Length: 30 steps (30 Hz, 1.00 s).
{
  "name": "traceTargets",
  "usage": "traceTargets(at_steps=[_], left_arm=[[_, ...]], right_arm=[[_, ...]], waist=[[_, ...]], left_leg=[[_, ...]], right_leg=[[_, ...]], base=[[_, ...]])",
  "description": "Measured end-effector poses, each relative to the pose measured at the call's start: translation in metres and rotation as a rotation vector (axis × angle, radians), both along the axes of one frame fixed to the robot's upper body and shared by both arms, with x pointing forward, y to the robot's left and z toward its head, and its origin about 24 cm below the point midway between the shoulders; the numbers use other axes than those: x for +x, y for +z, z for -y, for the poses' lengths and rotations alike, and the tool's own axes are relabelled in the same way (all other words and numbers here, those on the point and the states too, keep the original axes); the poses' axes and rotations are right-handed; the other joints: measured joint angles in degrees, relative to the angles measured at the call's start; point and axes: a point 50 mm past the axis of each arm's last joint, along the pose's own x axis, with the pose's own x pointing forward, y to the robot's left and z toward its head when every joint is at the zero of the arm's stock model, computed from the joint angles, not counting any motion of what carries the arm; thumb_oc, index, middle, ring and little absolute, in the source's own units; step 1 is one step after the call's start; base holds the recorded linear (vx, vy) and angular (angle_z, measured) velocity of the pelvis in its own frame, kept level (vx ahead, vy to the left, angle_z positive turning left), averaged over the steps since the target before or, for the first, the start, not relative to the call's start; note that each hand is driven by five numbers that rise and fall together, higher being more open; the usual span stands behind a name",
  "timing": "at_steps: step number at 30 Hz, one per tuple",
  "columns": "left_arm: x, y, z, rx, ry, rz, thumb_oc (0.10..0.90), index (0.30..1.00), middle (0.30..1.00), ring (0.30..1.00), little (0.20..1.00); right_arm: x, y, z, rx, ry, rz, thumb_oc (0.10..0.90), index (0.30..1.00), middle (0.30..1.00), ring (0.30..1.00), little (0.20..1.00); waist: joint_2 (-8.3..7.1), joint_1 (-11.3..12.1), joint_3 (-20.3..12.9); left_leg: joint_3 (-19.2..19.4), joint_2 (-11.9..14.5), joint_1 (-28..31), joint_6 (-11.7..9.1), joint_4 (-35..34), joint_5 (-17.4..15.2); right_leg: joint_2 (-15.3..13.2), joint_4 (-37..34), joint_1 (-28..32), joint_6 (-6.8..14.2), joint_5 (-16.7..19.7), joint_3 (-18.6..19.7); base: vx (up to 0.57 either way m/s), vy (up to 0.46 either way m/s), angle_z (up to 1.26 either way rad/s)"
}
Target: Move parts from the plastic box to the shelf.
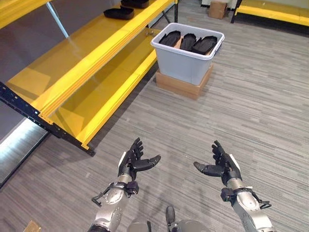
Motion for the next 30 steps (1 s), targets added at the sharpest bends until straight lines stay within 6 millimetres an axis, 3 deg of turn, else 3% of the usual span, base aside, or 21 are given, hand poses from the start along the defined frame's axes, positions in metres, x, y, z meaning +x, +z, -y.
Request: traceTargets(at_steps=[1,3,4,5,9,12,15,16,17,19,20,21,23,25,26,29,30], left_arm=[[-0.001,-0.003,-0.001,0.004,0.007,-0.013,0.900,1.000,1.000,1.000,1.000],[-0.004,-0.006,-0.003,0.008,0.016,-0.027,0.900,1.000,1.000,1.000,1.000],[-0.006,-0.006,-0.004,0.012,0.023,-0.032,0.900,1.000,1.000,1.000,1.000],[-0.006,-0.007,-0.004,0.013,0.029,-0.035,0.900,1.000,1.000,1.000,1.000],[-0.007,-0.007,-0.005,0.015,0.035,-0.033,0.900,1.000,1.000,1.000,1.000],[-0.003,-0.004,-0.004,0.014,0.030,-0.022,0.900,1.000,1.000,1.000,1.000],[0.003,0.002,-0.003,0.017,0.046,0.005,0.900,1.000,1.000,1.000,1.000],[0.003,0.002,-0.002,0.014,0.056,0.004,0.900,1.000,1.000,1.000,1.000],[0.003,0.001,-0.001,0.014,0.062,0.002,0.900,1.000,1.000,1.000,1.000],[0.013,0.010,0.001,0.020,0.051,0.043,0.900,1.000,1.000,1.000,1.000],[0.017,0.014,0.001,0.020,0.048,0.060,0.900,1.000,1.000,1.000,1.000],[0.019,0.018,0.000,0.025,0.046,0.076,0.900,1.000,1.000,1.000,1.000],[0.023,0.021,0.001,0.027,0.042,0.091,0.900,1.000,1.000,1.000,1.000],[0.027,0.025,0.000,0.035,0.040,0.107,0.900,1.000,1.000,1.000,1.000],[0.027,0.026,-0.004,0.041,0.057,0.112,0.900,1.000,1.000,1.000,1.000],[0.025,0.024,-0.009,0.063,0.064,0.103,0.900,1.000,1.000,1.000,1.000],[0.025,0.024,-0.010,0.062,0.068,0.103,0.900,1.000,1.000,1.000,1.000]], right_arm=[[-0.001,-0.003,0.001,-0.002,-0.013,-0.014,0.900,1.000,1.000,1.000,1.000],[-0.004,-0.007,0.003,-0.012,-0.029,-0.033,0.900,1.000,1.000,1.000,1.000],[-0.004,-0.007,0.004,-0.031,-0.033,-0.031,0.900,1.000,1.000,1.000,1.000],[-0.004,-0.007,0.004,-0.039,-0.033,-0.031,0.900,1.000,1.000,1.000,1.000],[-0.004,-0.012,0.003,-0.039,-0.043,-0.049,0.900,1.000,1.000,1.000,1.000],[-0.002,-0.012,0.002,-0.030,-0.055,-0.046,0.900,1.000,1.000,1.000,1.000],[0.006,-0.005,-0.001,-0.032,-0.042,-0.018,0.900,1.000,1.000,1.000,1.000],[0.009,-0.002,-0.001,-0.034,-0.036,-0.004,0.900,1.000,1.000,1.000,1.000],[0.009,-0.001,-0.002,-0.031,-0.035,0.000,0.900,1.000,1.000,1.000,1.000],[0.011,0.002,-0.005,-0.021,-0.029,0.015,0.900,1.000,1.000,1.000,1.000],[0.010,0.004,-0.007,-0.014,-0.024,0.028,0.900,1.000,1.000,1.000,1.000],[0.011,0.006,-0.009,-0.008,-0.019,0.037,0.900,1.000,1.000,1.000,1.000],[0.012,0.007,-0.011,-0.005,-0.007,0.043,0.900,1.000,1.000,1.000,1.000],[0.012,0.006,-0.015,0.000,0.012,0.039,0.900,1.000,1.000,1.000,1.000],[0.012,0.005,-0.019,0.005,0.023,0.036,0.900,1.000,1.000,1.000,1.000],[0.011,0.004,-0.020,0.007,0.021,0.032,0.900,1.000,1.000,1.000,1.000],[0.011,0.004,-0.020,0.004,0.019,0.032,0.900,1.000,1.000,1.000,1.000]], waist=[[-0.12,0.12,0.24],[0.23,0.78,0.39],[0.54,1.08,0.76],[0.88,0.98,1.00],[1.62,2.87,1.26],[2.06,2.21,1.44],[2.19,2.56,1.28],[3.18,3.30,1.15],[3.98,3.33,0.69],[3.80,2.73,0.64],[3.46,2.17,0.63],[3.34,1.88,0.65],[4.59,1.38,1.04],[5.40,0.80,1.77],[5.03,1.11,2.43],[4.47,0.55,2.98],[4.33,0.57,3.07]], left_leg=[[0.15,0.61,0.36,-0.30,-8.39,3.69],[-1.36,1.71,-0.95,-0.72,-13.96,7.92],[-2.59,1.81,-1.37,-0.69,-16.98,10.01],[-2.66,1.43,-2.27,-0.88,-16.67,10.94],[-4.19,0.86,-1.82,0.34,-15.70,14.56],[-2.16,0.03,-2.83,0.67,-13.16,14.69],[-1.34,-2.70,-4.27,4.40,-9.37,15.66],[-0.98,-2.86,-3.36,5.76,-9.86,15.69],[-0.47,-2.54,-2.26,4.96,-10.21,16.19],[-0.55,-5.81,-0.07,7.76,-11.08,14.49],[-1.42,-8.13,1.23,9.12,-10.83,13.37],[-1.60,-9.75,2.09,10.01,-10.55,12.33],[-3.05,-10.98,4.22,10.92,-11.18,11.46],[-5.18,-10.60,6.96,11.57,-12.15,10.28],[-4.99,-10.15,8.91,10.83,-12.77,9.67],[-4.58,-10.55,12.70,8.79,-14.64,8.48],[-5.17,-10.69,13.27,7.57,-14.85,6.52]], right_leg=[[0.54,-0.59,0.75,0.52,0.42,0.00],[1.76,-2.01,1.97,0.59,0.60,0.89],[2.45,-2.33,2.50,-0.50,1.28,1.14],[2.92,-3.22,3.31,0.61,0.54,2.00],[4.11,-4.29,6.48,0.06,-0.25,6.59],[2.96,-4.74,9.07,0.58,-2.92,7.98],[-0.64,-2.14,10.22,2.23,-7.52,9.69],[-0.66,-0.38,9.96,3.20,-8.50,9.77],[-0.95,3.48,9.33,4.49,-11.40,10.04],[-2.69,23.47,1.12,7.31,-14.83,9.46],[-5.00,34.10,-2.75,7.87,-15.52,8.77],[-6.90,41.84,-5.81,8.17,-13.17,8.24],[-8.22,46.55,-9.89,8.25,-14.14,6.04],[-5.35,46.95,-13.46,7.96,-15.06,6.01],[-5.12,43.72,-15.78,7.95,-15.81,4.08],[-5.48,26.79,-19.28,7.87,-13.45,-1.92],[-5.37,22.66,-20.01,7.71,-11.74,-2.46]], base=[[0.33,0.153,-0.04],[0.28,0.136,-0.23],[0.23,0.123,-0.37],[0.35,0.200,-0.38],[0.42,0.282,-0.59],[0.27,0.220,-0.22],[0.29,0.237,-0.22],[0.29,0.244,-0.41],[0.25,0.241,-0.13],[0.28,0.310,0.27],[0.29,0.292,0.37],[0.32,0.275,0.36],[0.32,0.228,0.27],[0.36,0.108,0.31],[0.38,0.025,0.16],[0.42,-0.027,0.08],[0.42,-0.059,-0.04]])
